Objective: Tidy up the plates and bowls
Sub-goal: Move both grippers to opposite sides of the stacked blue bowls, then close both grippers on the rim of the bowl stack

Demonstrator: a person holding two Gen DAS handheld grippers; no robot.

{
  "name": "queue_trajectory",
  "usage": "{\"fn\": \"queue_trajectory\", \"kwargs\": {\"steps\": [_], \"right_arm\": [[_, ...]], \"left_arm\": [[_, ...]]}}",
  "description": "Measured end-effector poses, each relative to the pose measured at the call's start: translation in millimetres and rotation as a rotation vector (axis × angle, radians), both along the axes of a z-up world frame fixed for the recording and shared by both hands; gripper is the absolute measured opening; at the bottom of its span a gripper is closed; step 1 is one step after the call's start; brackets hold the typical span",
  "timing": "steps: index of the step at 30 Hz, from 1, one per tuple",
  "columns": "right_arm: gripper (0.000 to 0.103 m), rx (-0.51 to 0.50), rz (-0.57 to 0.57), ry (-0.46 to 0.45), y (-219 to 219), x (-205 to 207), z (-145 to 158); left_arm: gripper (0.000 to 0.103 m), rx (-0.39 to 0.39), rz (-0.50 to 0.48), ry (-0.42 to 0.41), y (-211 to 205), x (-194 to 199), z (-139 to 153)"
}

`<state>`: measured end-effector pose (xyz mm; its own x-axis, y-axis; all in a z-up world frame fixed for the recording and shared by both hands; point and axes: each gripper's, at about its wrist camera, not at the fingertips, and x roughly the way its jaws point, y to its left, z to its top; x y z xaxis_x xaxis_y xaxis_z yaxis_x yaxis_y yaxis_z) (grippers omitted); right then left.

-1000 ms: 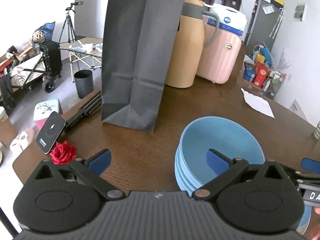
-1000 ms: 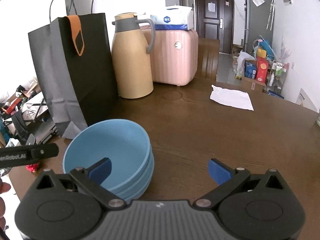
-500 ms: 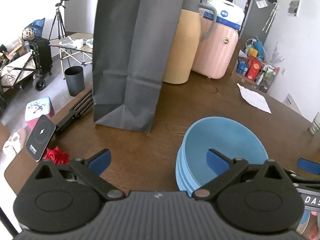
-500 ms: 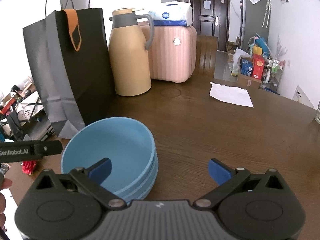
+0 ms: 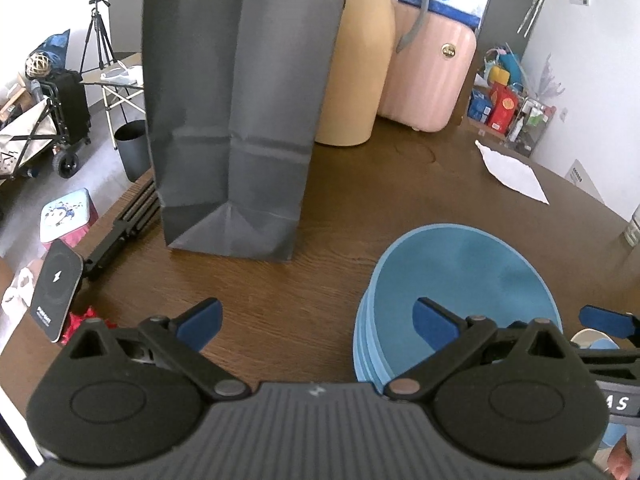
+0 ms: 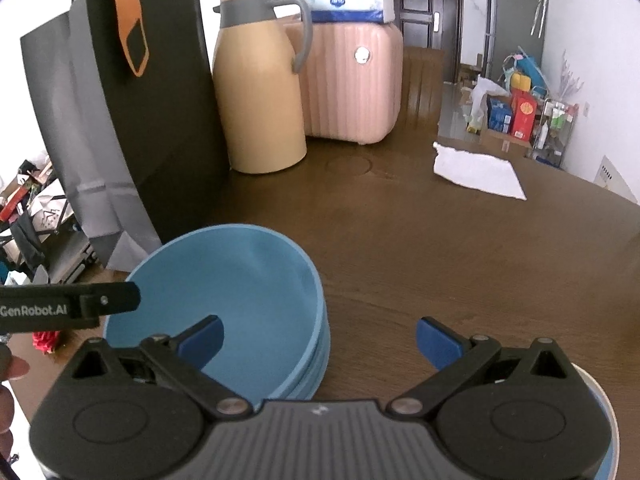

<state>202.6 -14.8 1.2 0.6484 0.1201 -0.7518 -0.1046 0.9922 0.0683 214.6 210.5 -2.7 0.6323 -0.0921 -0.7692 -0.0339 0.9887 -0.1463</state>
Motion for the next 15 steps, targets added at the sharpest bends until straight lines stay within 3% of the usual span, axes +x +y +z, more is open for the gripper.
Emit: {"fn": "queue_trajectory", "kwargs": {"steps": [7, 15], "right_arm": [[0.088, 0.027, 0.003, 0.068, 0.5, 11.5, -14.2], [0.074, 0.081, 0.004, 0.133, -1.5, 19.0, -26.2]], "left_arm": [[0.101, -0.029, -0.028, 0.040, -6.7, 8.5, -14.0], [0.072, -0.086, -0.038, 0.116, -9.4, 18.9, -29.5]]}}
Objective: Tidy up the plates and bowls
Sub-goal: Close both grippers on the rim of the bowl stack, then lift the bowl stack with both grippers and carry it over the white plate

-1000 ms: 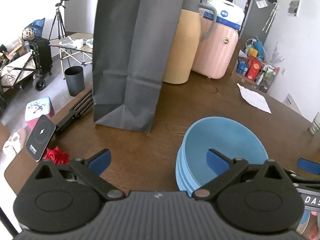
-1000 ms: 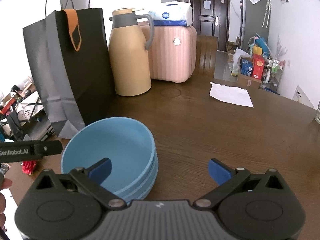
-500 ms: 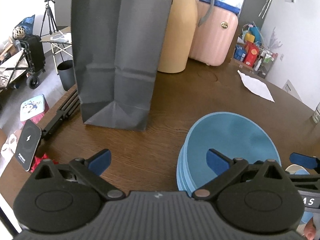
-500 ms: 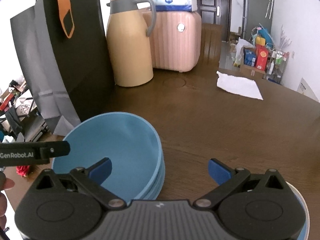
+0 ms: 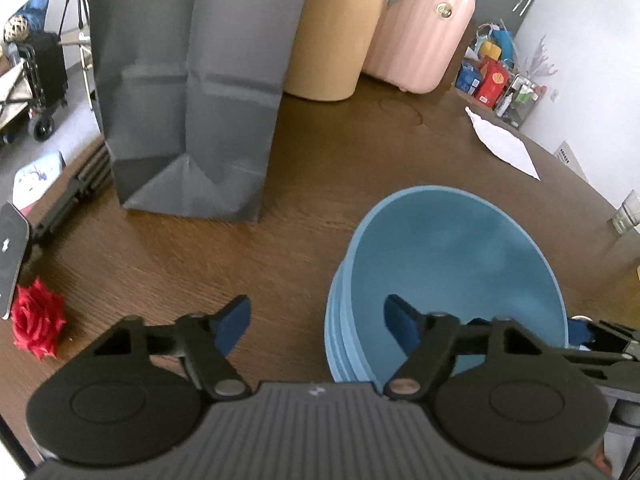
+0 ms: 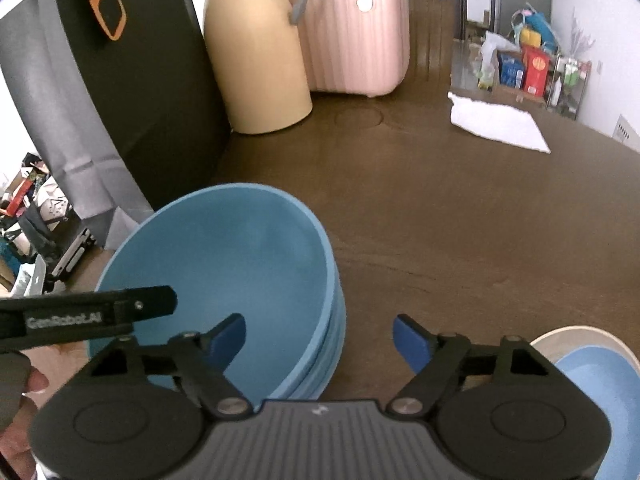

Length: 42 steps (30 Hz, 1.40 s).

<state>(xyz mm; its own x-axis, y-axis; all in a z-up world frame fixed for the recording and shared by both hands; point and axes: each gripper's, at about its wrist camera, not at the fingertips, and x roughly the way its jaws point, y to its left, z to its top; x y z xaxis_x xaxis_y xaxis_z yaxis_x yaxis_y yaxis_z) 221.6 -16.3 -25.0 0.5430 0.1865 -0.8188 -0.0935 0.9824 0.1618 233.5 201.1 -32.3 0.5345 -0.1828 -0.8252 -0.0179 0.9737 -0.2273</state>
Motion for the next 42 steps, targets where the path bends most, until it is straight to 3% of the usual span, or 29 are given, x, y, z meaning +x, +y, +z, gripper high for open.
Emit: {"fn": "queue_trajectory", "kwargs": {"steps": [8, 15, 19, 42], "right_arm": [[0.056, 0.074, -0.014, 0.076, -3.8, 9.6, -8.5], [0.038, 0.092, -0.012, 0.132, -2.0, 16.5, -14.0], [0.032, 0.097, -0.024, 0.146, -4.3, 18.3, -13.7], [0.029, 0.120, -0.057, 0.172, -7.2, 11.6, -11.4]], "left_arm": [[0.045, -0.062, 0.000, 0.061, 0.2, 8.0, -9.0], [0.036, -0.086, 0.013, 0.096, 0.9, 13.7, -12.3], [0.024, -0.096, 0.005, 0.103, -1.4, 14.9, -11.3], [0.024, -0.073, 0.065, 0.135, -10.1, 10.8, -9.4]]}}
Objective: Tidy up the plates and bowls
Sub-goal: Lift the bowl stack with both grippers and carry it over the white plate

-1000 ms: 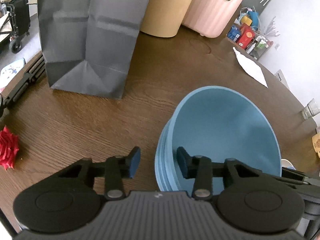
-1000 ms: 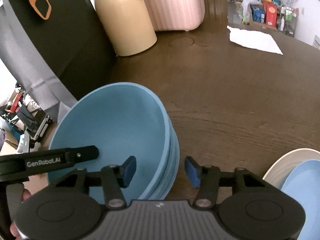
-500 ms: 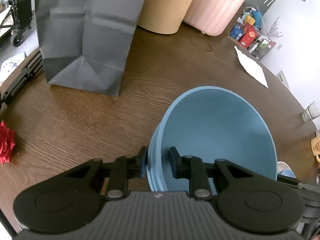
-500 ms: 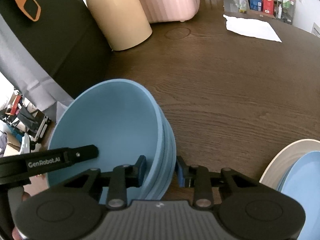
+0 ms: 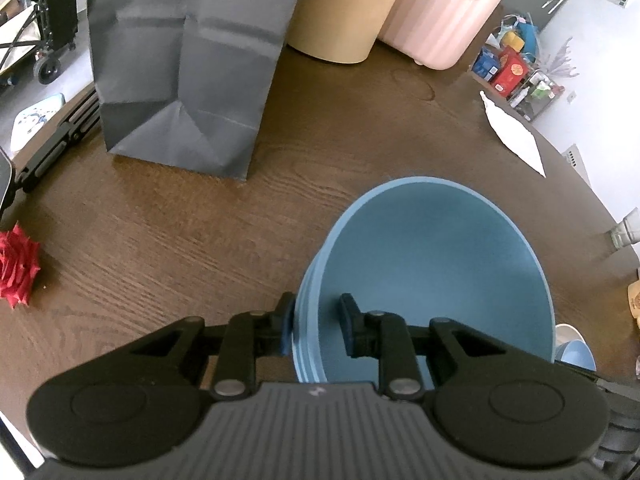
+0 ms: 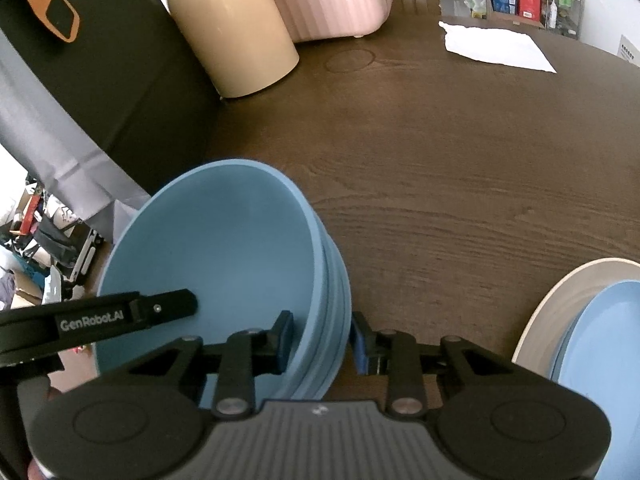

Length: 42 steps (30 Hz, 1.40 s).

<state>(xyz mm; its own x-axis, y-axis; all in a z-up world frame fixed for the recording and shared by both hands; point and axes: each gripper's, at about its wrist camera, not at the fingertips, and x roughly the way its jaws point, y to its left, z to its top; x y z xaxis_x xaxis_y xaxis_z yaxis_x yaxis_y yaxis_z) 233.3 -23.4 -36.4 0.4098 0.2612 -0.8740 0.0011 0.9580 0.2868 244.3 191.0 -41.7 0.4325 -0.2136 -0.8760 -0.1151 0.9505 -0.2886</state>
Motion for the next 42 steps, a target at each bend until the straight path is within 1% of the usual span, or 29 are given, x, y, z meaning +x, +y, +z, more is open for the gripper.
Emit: {"fn": "queue_trajectory", "kwargs": {"steps": [11, 24, 34, 42], "right_arm": [[0.029, -0.004, -0.002, -0.013, -0.8, -7.8, 2.3], [0.029, 0.002, -0.004, -0.040, -5.6, -21.4, 15.8], [0.028, 0.012, -0.018, -0.075, -20.0, -39.9, 30.0], [0.028, 0.009, -0.045, -0.098, -37.6, -58.1, 40.2]], "left_arm": [[0.024, 0.008, 0.004, -0.003, -2.1, -7.7, 3.2], [0.024, 0.012, 0.005, -0.025, -8.0, -23.9, 19.7], [0.024, 0.022, -0.008, -0.058, -20.6, -42.9, 36.3], [0.024, 0.018, -0.032, -0.077, -39.4, -56.9, 46.8]]}}
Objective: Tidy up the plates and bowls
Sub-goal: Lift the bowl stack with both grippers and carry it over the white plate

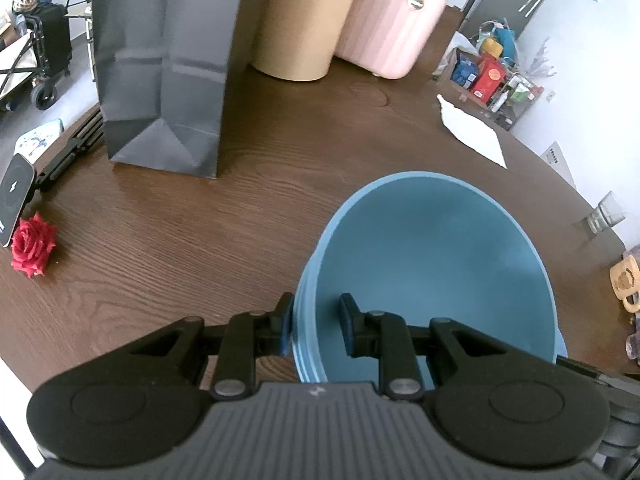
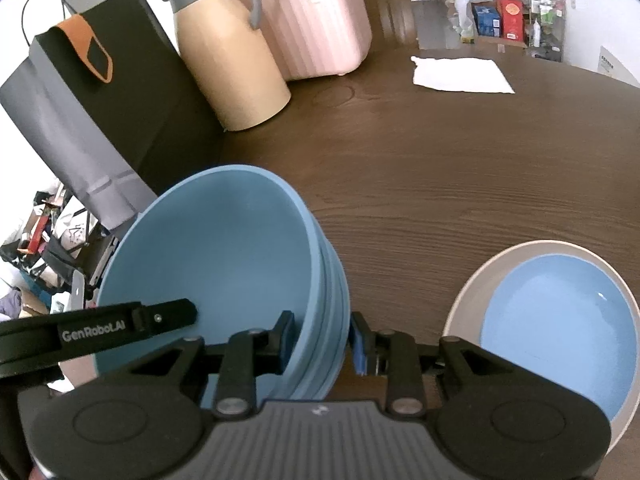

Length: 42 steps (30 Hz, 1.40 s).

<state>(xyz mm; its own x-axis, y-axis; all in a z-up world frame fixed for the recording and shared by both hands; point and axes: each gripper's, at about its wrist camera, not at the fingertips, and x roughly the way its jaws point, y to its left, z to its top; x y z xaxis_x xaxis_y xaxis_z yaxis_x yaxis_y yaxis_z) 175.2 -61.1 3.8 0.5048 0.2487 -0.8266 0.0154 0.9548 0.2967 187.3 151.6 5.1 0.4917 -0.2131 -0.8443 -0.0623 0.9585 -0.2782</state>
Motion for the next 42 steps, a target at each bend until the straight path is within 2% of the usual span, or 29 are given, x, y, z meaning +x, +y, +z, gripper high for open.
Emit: {"fn": "queue_trajectory", "kwargs": {"steps": [33, 42], "right_arm": [[0.028, -0.007, -0.129, -0.067, -95.5, -44.8, 29.4], [0.028, 0.003, -0.173, -0.064, -135.7, -51.8, 24.1]], "left_arm": [[0.024, 0.003, -0.128, -0.042, -100.4, -21.3, 32.4], [0.024, 0.008, -0.168, -0.029, -142.4, -20.6, 31.1]]}}
